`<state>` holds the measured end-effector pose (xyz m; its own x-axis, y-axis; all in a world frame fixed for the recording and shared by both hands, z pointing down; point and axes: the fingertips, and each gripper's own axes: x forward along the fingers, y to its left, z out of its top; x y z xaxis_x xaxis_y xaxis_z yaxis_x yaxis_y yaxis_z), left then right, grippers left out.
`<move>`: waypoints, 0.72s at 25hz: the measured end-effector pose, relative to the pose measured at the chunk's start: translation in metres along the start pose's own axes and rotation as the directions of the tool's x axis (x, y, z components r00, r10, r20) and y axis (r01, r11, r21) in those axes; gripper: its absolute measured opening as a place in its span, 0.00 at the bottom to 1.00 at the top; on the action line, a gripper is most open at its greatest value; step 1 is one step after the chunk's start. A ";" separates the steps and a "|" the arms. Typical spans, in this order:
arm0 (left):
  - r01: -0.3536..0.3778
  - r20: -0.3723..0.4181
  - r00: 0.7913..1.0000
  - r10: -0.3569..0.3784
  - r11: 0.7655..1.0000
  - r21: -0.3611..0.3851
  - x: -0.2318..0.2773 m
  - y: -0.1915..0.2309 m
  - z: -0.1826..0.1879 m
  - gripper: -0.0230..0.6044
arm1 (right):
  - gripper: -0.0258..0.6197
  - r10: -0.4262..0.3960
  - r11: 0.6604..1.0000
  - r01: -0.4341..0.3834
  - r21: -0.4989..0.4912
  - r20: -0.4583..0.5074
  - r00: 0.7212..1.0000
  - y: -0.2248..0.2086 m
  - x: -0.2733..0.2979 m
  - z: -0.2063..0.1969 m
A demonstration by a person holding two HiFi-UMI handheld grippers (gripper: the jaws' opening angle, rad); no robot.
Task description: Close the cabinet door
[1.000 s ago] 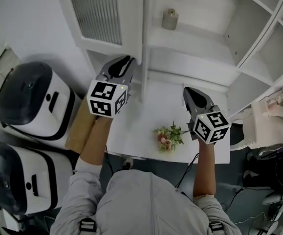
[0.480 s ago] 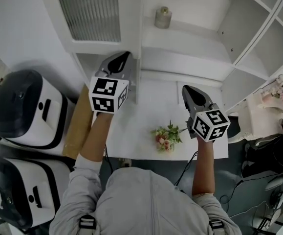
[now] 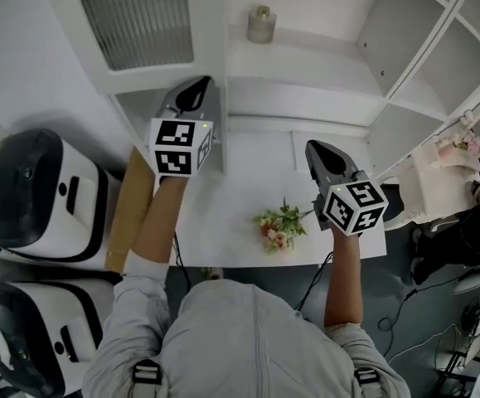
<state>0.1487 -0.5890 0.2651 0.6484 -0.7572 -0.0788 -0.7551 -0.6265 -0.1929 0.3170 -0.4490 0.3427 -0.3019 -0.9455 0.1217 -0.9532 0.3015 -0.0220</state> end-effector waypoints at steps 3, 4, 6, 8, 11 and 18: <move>-0.004 -0.003 1.000 0.004 1.000 -0.004 0.004 0.003 -0.001 0.06 | 0.04 -0.008 1.000 0.008 0.005 0.000 1.000 -0.001 -0.003 -0.001; -0.008 -0.004 1.000 0.008 1.000 -0.004 0.005 0.003 -0.002 0.06 | 0.04 -0.010 1.000 0.010 0.006 0.000 1.000 -0.001 -0.005 -0.002; -0.018 -0.003 1.000 0.018 1.000 -0.003 0.005 0.004 -0.002 0.06 | 0.04 -0.015 1.000 0.015 0.008 0.000 1.000 -0.002 -0.009 -0.002; -0.027 0.002 1.000 0.027 1.000 -0.003 0.006 0.004 -0.001 0.06 | 0.04 -0.023 1.000 0.023 0.008 0.000 1.000 -0.005 -0.013 -0.002; -0.032 -0.003 0.999 0.032 0.999 0.008 0.007 0.004 -0.001 0.06 | 0.04 -0.028 1.000 0.028 0.006 0.002 1.000 -0.007 -0.020 -0.001; -0.006 -0.044 0.999 0.008 0.999 0.049 -0.001 -0.002 -0.001 0.09 | 0.04 -0.024 1.000 0.024 -0.001 0.018 1.000 -0.005 -0.033 0.006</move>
<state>0.1494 -0.5876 0.2661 0.6375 -0.7695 -0.0377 -0.7533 -0.6123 -0.2402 0.3314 -0.4201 0.3328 -0.2788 -0.9546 0.1047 -0.9603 0.2786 -0.0176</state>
